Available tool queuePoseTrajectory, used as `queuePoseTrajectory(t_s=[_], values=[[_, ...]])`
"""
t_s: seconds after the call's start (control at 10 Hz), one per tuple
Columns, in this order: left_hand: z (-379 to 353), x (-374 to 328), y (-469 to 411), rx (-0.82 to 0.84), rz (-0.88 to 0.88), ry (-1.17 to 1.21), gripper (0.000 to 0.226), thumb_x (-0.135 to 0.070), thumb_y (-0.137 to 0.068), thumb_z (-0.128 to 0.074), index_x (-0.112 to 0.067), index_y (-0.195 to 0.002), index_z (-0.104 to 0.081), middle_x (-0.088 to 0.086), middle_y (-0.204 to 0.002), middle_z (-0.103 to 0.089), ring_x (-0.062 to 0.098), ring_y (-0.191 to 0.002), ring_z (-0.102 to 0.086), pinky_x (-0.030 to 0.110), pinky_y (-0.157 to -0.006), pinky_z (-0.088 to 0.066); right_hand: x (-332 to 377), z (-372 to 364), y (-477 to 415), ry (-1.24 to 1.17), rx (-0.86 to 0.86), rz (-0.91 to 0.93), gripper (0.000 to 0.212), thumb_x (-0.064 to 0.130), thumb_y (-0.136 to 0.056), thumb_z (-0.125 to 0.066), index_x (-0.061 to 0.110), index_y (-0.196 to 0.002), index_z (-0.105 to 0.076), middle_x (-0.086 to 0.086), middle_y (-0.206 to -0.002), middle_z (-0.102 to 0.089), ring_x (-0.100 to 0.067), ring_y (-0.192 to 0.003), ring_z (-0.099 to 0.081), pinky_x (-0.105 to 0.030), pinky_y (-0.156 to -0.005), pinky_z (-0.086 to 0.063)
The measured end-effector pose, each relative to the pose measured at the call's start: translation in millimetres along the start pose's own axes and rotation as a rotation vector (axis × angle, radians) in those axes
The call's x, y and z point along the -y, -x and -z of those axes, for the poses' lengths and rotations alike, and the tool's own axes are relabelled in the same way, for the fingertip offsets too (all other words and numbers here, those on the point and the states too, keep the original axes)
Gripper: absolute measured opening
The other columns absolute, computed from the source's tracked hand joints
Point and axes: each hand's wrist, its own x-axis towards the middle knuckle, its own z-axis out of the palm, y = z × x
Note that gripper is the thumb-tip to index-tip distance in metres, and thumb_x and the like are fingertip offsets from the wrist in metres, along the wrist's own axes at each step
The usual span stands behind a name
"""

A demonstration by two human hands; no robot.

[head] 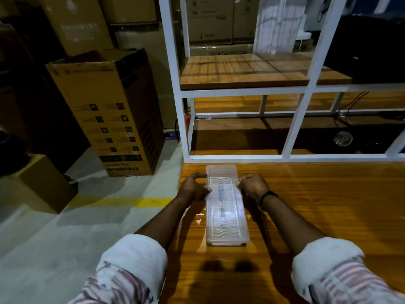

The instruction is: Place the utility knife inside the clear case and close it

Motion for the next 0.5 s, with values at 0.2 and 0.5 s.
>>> queuePoseTrajectory(t_s=[0.2, 0.5], values=[[2, -1, -2, -0.012, -0.019, -0.043, 0.054, 0.002, -0.083, -0.079, -0.014, -0.13, -0.058, 0.017, -0.084, -0.068, 0.028, -0.074, -0.063, 0.052, -0.079, -0.061, 1, 3, 0, 0.044, 0.011, 0.042, 0.04, -0.005, -0.072, -0.073, 0.012, -0.038, -0.06, 0.006, -0.039, -0.055, -0.019, -0.053, -0.054, -0.035, -0.058, -0.044], [14, -30, 4, -0.18, -0.161, -0.37, 0.057, -0.026, -0.087, -0.08, -0.017, -0.139, -0.058, 0.012, -0.122, -0.073, 0.023, -0.097, -0.073, 0.038, -0.086, -0.062, 36, 20, 26, 0.271, -0.101, 0.26, 0.011, 0.016, -0.084, -0.071, 0.01, -0.075, -0.073, -0.01, -0.08, -0.072, -0.028, -0.086, -0.069, -0.028, -0.066, -0.049]])
